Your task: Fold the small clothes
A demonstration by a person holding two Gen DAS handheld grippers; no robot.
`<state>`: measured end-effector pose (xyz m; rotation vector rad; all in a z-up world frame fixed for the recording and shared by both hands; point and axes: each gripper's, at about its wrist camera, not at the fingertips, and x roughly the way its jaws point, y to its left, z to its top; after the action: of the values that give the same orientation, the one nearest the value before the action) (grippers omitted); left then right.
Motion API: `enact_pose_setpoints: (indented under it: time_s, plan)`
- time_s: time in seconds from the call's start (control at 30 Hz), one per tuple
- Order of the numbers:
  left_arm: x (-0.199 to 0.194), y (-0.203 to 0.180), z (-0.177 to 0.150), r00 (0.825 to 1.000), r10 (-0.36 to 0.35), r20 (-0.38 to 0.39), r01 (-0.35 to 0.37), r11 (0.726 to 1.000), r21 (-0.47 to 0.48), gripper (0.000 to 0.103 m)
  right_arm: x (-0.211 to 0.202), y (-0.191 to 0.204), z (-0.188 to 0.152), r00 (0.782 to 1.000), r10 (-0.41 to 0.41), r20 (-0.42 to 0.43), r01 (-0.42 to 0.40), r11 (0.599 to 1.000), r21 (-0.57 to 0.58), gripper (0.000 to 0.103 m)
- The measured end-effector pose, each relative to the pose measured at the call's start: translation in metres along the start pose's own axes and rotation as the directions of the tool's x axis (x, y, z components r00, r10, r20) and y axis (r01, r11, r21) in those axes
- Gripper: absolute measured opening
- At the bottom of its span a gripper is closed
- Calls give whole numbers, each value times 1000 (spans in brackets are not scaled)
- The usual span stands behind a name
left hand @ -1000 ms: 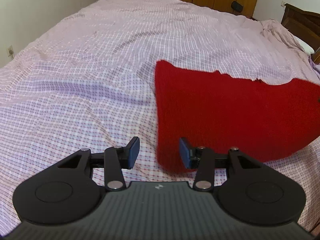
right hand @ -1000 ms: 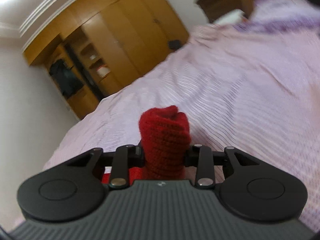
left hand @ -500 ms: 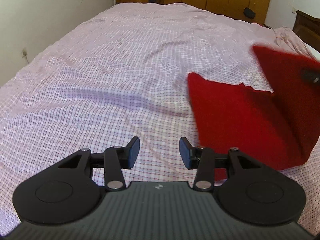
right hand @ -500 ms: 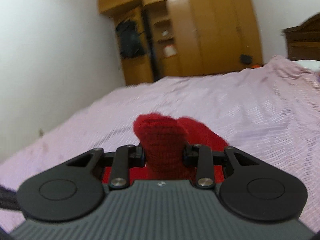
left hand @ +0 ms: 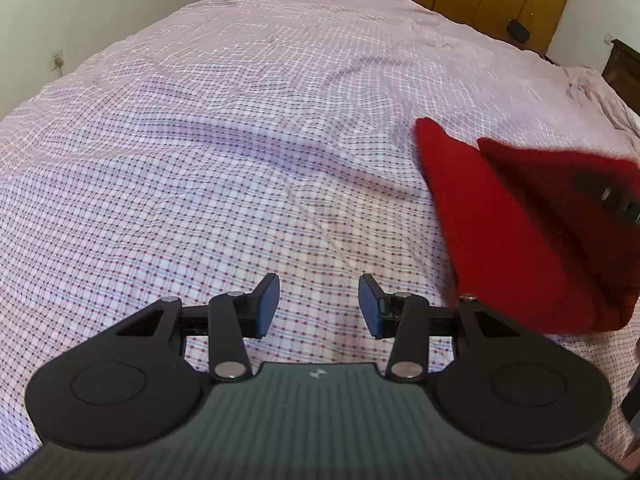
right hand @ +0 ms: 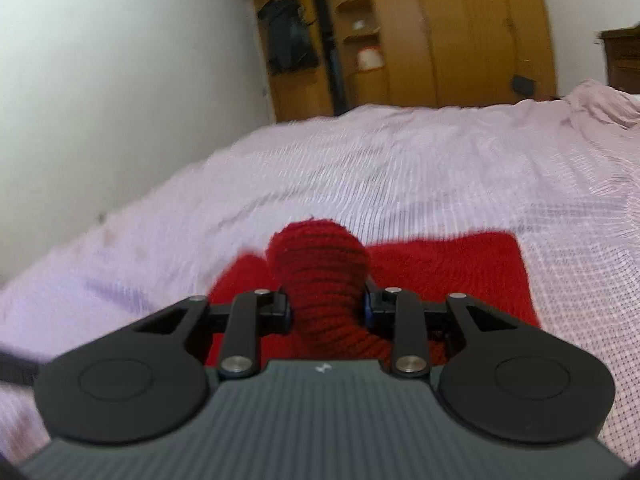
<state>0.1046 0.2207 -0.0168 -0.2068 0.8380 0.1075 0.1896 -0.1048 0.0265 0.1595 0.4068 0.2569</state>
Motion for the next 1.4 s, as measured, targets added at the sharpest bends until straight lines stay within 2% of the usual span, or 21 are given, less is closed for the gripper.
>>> enact_pose_setpoints:
  time_s: [0.1,0.2,0.33,0.4,0.53,0.63,0.77,1.03,1.17,1.3,1.4]
  plan:
    - [1,3,1,1000,25,0,-25,1000,14,50,-4,20,12,998,11,57,-10,1000,-18,32]
    - [0,10,2,999,43,5,-43,999,7,50,-6,51,3,994,59,88,-46,989,-138,32]
    - [-2,21,2,998,54,10,-54,998,-27,50,5,84,-38,994,108,14,-99,949,-298,32]
    - [-3,25,0,998,57,6,-57,998,-32,50,13,88,-58,992,115,-43,-123,940,-319,32]
    - [-3,29,-2,998,65,-5,-65,998,-25,50,4,86,-69,989,143,-47,-150,931,-332,34]
    - [-3,28,0,998,67,-7,-67,997,-30,50,-3,81,-62,984,160,-75,-175,943,-283,39]
    - [-6,21,5,999,49,5,-49,998,-26,50,-21,77,-55,972,213,-96,-229,952,-202,57]
    - [-17,-20,31,998,-48,46,47,999,9,50,-72,44,-30,945,318,-76,-317,948,29,57]
    - [-17,-52,46,993,-99,61,97,995,32,50,-91,8,-15,958,287,-21,-282,949,142,58]
    - [-13,-87,63,985,-154,74,150,987,57,50,-89,-34,-11,982,189,0,-183,950,253,59]
    - [0,-109,78,980,-188,70,185,982,47,63,-74,-66,-15,995,96,-30,-80,934,349,59]
